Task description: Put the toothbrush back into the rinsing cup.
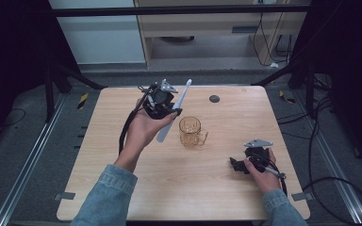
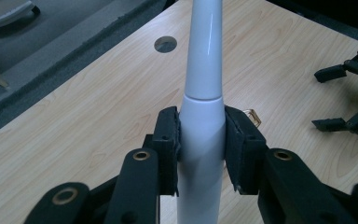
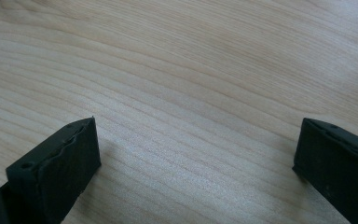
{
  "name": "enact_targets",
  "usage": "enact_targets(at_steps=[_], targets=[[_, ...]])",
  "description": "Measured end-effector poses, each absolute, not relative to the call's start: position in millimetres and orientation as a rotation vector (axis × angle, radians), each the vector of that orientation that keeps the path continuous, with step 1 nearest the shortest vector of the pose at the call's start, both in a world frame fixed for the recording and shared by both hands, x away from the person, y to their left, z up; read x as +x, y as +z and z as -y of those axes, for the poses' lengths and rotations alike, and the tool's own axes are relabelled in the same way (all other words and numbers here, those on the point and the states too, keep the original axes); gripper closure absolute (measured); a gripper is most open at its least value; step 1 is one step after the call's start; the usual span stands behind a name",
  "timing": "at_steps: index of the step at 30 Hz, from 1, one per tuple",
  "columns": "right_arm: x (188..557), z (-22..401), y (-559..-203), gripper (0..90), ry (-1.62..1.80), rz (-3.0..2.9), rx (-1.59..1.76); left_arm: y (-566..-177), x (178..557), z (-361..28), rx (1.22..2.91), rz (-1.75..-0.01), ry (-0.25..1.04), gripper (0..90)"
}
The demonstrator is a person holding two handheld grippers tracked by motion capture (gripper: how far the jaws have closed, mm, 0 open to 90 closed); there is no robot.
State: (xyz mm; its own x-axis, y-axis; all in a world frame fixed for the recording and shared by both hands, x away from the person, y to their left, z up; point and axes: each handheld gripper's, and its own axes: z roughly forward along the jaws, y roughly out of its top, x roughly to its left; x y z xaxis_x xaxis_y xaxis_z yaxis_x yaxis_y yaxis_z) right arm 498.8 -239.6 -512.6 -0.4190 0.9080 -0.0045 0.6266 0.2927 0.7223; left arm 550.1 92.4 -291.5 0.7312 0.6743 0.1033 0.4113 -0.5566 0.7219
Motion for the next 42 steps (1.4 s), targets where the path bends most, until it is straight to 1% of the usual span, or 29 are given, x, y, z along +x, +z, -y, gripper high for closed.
enact_targets(at_steps=[20,31,42], targets=[[498.8,240.1,-512.7,0.4,0.916,-2.156,1.367,-272.8,557.3,-70.8,2.221,-0.772,0.491,67.5],[498.8,240.0,-512.6,0.4,0.916,-2.157,1.369,-264.8,566.8,-62.6,2.179,-0.775,0.474,67.5],[498.8,240.0,-512.6,0.3,0.916,-2.157,1.369,-266.4,576.9,-56.3,2.164,-0.778,0.460,67.5]])
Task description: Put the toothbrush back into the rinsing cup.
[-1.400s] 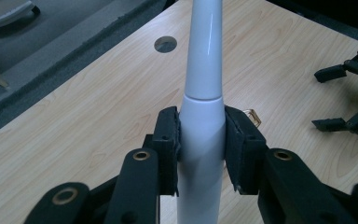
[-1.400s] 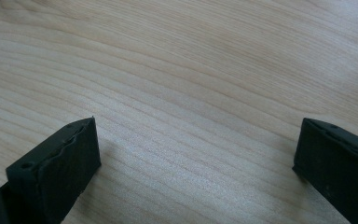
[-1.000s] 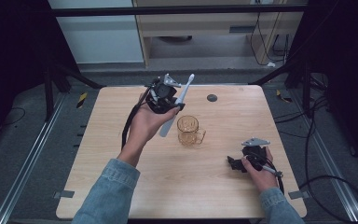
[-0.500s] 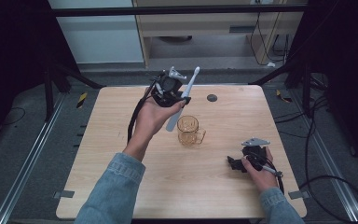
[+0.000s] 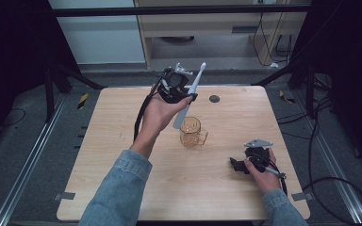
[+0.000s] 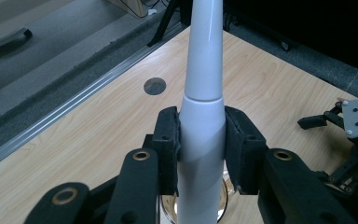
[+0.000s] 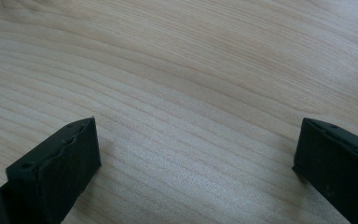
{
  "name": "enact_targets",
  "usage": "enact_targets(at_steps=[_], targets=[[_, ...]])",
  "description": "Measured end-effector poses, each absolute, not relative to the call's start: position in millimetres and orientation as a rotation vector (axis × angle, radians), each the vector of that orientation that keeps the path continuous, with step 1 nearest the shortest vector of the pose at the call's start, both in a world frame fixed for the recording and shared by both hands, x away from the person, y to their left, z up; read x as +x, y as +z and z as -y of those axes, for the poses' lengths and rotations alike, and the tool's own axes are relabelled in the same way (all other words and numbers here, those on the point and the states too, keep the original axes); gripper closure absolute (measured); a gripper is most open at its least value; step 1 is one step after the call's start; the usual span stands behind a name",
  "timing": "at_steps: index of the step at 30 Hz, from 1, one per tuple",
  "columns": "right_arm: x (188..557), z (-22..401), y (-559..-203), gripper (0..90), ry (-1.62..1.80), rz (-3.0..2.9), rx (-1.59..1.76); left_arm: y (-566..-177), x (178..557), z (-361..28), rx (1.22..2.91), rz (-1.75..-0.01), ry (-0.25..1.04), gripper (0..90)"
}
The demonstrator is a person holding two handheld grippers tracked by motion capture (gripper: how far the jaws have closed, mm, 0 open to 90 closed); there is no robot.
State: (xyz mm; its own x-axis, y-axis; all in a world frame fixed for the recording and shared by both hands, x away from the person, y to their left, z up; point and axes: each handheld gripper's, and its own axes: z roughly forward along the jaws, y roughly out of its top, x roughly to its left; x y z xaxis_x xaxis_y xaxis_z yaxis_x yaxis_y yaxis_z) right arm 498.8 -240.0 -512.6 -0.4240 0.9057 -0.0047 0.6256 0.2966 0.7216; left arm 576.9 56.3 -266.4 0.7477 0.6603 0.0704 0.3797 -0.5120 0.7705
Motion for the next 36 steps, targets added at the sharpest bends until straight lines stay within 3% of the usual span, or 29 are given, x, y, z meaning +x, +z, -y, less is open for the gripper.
enact_targets(at_steps=[36], targets=[[498.6,241.3,-512.8,0.6,0.907,-2.161,1.352,-277.3,587.6,-33.6,2.141,-0.756,0.450,67.5]])
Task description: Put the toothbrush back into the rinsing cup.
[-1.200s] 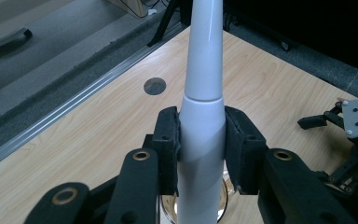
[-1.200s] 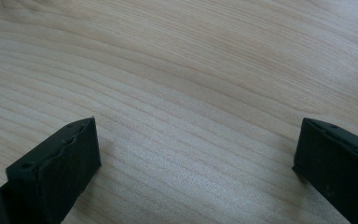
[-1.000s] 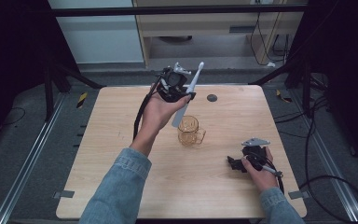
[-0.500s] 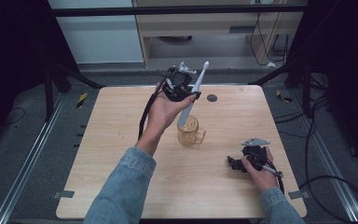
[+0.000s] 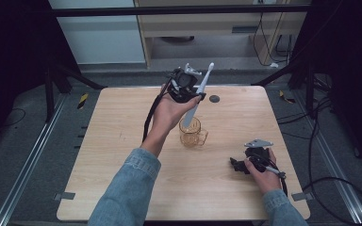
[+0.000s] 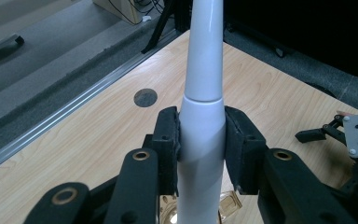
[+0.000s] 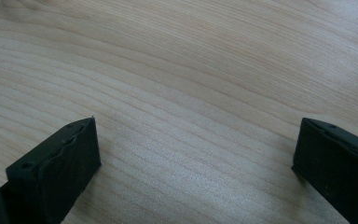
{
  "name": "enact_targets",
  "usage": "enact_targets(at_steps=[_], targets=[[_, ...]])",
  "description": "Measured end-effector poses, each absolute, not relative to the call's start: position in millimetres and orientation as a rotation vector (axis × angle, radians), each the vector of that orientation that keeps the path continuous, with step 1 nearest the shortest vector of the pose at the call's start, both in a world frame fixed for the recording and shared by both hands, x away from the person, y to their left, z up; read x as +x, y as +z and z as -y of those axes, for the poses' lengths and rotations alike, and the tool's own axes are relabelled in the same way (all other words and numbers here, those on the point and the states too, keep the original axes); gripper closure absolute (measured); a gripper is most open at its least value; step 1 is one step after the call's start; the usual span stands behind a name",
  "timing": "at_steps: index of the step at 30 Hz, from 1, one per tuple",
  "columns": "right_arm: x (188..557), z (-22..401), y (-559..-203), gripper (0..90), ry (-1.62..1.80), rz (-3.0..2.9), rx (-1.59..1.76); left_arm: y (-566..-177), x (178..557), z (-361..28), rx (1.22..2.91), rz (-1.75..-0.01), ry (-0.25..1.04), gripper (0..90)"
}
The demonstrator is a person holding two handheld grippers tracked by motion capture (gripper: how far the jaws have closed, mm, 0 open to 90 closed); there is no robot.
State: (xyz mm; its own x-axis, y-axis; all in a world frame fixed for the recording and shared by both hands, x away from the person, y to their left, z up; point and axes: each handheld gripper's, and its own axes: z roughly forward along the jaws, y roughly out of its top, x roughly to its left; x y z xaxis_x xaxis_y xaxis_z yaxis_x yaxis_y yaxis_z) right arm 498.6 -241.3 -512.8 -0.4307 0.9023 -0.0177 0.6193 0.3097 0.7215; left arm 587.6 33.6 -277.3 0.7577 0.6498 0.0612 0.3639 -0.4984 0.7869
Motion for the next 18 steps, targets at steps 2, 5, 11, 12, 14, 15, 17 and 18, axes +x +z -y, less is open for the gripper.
enact_targets(at_steps=[2,5,11,12,14,15,17,18], targets=[[498.6,241.2,-512.7,0.6,0.910,-2.159,1.355,-278.1,588.3,-33.1,2.138,-0.758,0.447,67.5],[498.6,241.3,-512.8,0.6,0.907,-2.161,1.353,-279.4,588.3,-31.7,2.137,-0.759,0.445,67.5],[498.6,241.4,-512.7,0.6,0.907,-2.161,1.353,-283.9,588.4,-30.8,2.136,-0.760,0.437,67.5],[498.6,241.3,-512.7,0.6,0.907,-2.160,1.353,-284.7,588.4,-30.7,2.135,-0.758,0.438,67.5],[498.5,241.1,-512.7,0.6,0.910,-2.159,1.357,-285.7,588.4,-30.8,2.139,-0.749,0.446,67.5],[498.6,241.3,-512.8,0.6,0.907,-2.161,1.352,-286.3,588.6,-31.0,2.134,-0.751,0.446,67.5],[498.4,241.0,-512.4,0.6,0.909,-2.161,1.362,-287.3,588.8,-31.1,2.134,-0.757,0.441,67.5],[498.6,241.3,-512.8,0.6,0.907,-2.161,1.352,-288.0,588.7,-30.9,2.133,-0.756,0.443,67.5]])
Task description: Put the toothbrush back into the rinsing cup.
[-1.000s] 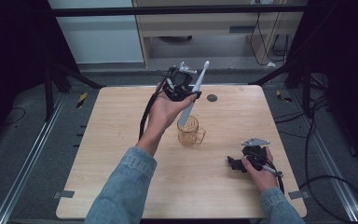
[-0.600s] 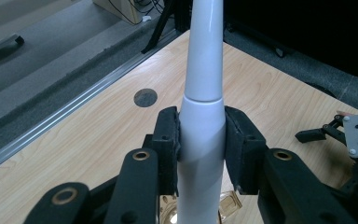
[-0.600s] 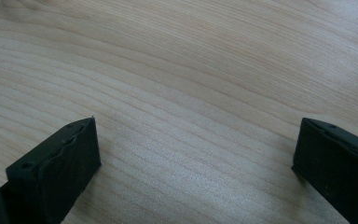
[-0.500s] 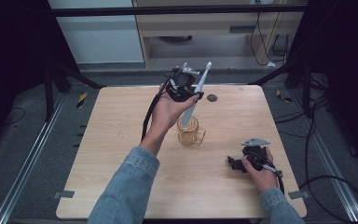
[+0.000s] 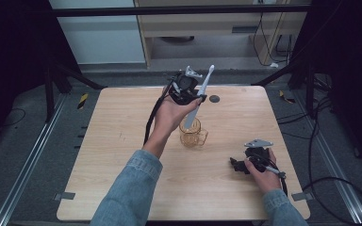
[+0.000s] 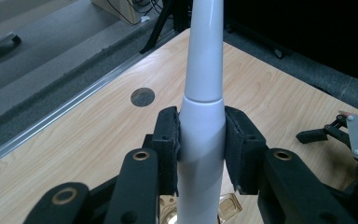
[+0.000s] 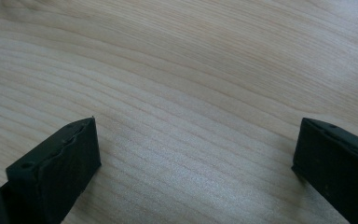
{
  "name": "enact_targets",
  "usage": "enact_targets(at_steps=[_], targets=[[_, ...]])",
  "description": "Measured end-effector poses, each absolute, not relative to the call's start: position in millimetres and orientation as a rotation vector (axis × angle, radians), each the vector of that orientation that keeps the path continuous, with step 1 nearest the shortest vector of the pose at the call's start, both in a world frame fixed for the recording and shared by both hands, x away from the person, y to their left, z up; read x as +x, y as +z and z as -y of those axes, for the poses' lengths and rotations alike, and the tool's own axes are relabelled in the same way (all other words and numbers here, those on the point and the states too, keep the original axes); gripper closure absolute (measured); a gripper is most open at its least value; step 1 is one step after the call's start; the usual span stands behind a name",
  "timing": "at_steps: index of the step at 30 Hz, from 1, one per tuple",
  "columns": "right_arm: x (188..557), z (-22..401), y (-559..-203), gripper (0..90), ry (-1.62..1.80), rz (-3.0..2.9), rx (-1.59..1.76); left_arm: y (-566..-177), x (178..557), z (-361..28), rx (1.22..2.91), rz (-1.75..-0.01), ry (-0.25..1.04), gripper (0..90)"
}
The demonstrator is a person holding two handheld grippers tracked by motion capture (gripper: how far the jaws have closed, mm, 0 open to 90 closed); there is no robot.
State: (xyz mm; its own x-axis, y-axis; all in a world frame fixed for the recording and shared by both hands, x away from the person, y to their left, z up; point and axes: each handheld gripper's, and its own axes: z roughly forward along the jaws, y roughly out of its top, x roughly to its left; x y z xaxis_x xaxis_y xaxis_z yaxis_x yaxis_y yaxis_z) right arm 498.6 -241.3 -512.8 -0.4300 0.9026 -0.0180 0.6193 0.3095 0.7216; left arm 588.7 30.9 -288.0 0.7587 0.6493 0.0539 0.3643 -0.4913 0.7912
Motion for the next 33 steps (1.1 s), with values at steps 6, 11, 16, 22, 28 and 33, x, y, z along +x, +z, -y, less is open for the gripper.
enact_targets(at_steps=[6,11,16,22,28,33], targets=[[498.5,241.3,-512.7,0.6,0.907,-2.161,1.355,-292.3,587.7,-30.2,2.123,-0.760,0.435,67.5],[498.4,241.0,-512.6,0.6,0.910,-2.160,1.359,-296.2,589.3,-28.0,2.124,-0.754,0.429,67.5],[498.6,241.4,-512.8,0.6,0.907,-2.163,1.350,-300.6,595.8,-27.0,2.125,-0.765,0.432,67.5],[498.7,241.5,-512.7,0.6,0.907,-2.163,1.349,-306.5,603.5,-26.0,2.133,-0.755,0.442,67.5],[498.5,241.2,-512.6,0.6,0.910,-2.160,1.356,-313.6,604.1,-21.9,2.161,-0.731,0.474,67.5],[498.8,241.6,-512.8,0.6,0.907,-2.163,1.345,-320.6,608.0,-23.7,2.165,-0.748,0.467,67.5]])
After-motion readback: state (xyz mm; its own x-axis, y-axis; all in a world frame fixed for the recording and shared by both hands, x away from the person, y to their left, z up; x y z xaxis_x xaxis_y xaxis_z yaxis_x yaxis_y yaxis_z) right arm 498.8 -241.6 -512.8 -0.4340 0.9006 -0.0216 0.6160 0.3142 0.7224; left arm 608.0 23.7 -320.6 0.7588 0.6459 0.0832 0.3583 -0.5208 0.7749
